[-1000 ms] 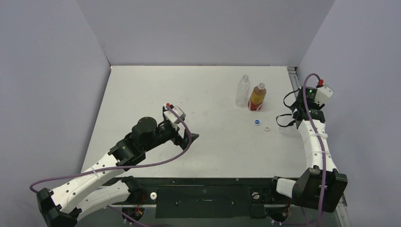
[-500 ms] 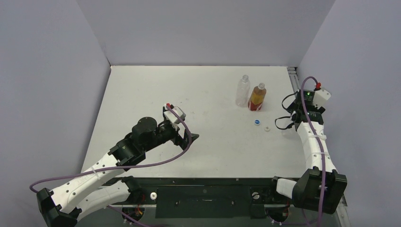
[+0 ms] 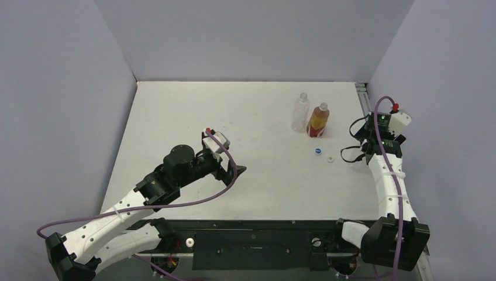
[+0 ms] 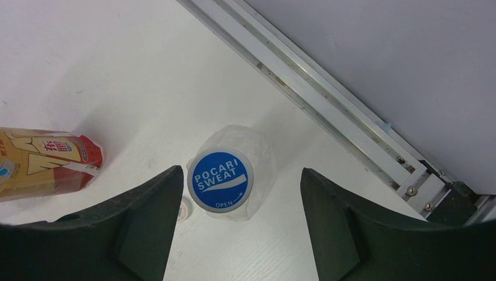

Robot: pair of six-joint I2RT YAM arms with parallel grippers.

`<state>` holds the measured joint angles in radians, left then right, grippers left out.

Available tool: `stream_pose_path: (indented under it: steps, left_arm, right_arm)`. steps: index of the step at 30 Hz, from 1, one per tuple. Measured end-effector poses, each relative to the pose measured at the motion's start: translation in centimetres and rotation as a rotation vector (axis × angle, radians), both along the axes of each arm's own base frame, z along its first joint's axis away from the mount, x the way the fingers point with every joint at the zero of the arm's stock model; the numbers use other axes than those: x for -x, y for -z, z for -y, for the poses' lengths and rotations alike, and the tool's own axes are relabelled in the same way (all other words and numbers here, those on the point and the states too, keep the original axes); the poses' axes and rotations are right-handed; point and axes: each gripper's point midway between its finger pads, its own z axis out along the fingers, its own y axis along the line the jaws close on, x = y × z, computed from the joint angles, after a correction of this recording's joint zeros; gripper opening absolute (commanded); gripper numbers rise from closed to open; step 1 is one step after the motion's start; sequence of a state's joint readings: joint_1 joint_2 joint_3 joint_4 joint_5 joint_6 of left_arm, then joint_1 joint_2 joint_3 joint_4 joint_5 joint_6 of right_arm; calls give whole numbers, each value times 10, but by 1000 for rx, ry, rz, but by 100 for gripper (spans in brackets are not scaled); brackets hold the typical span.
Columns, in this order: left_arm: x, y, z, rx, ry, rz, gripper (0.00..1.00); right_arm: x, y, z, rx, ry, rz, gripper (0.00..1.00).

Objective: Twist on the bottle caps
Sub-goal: Place the plastic bottle at the center of the board, then pick up the plastic bottle at the center of the board.

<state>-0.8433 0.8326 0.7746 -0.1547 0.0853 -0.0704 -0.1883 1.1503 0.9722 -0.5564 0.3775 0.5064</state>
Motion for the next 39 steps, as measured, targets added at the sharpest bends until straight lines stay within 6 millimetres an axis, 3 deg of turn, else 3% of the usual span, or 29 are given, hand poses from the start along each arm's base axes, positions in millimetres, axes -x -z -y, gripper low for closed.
stream_pose_path:
  steps: [4, 14, 18, 20, 23, 26, 32, 39]
  left_arm:
    - [0, 0, 0, -1, 0, -1, 97]
    - [-2, 5, 1, -11, -1, -11, 96]
    - [-4, 7, 0, -13, -8, -19, 96]
    - [-7, 8, -1, -14, -15, -22, 97]
    - [-10, 10, -2, -17, -23, -29, 96]
    - [-11, 10, -3, -16, -28, -32, 97]
    - [-13, 10, -4, -15, -35, -36, 97]
    - [-16, 11, -6, -15, -44, -37, 97]
  right_arm:
    - [9, -8, -2, -3, 1, -11, 71]
    - [35, -88, -16, 19, -30, 84, 72]
    - [30, -135, -57, 33, -170, 134, 72]
    - [16, -160, -90, 34, -283, 163, 71]
    - [-8, -181, -132, 37, -398, 176, 67]
    - [-40, -179, -161, 46, -452, 136, 62]
    - [-114, -115, -202, 65, -514, -58, 56]
    - [-157, -78, -223, 67, -551, -137, 53]
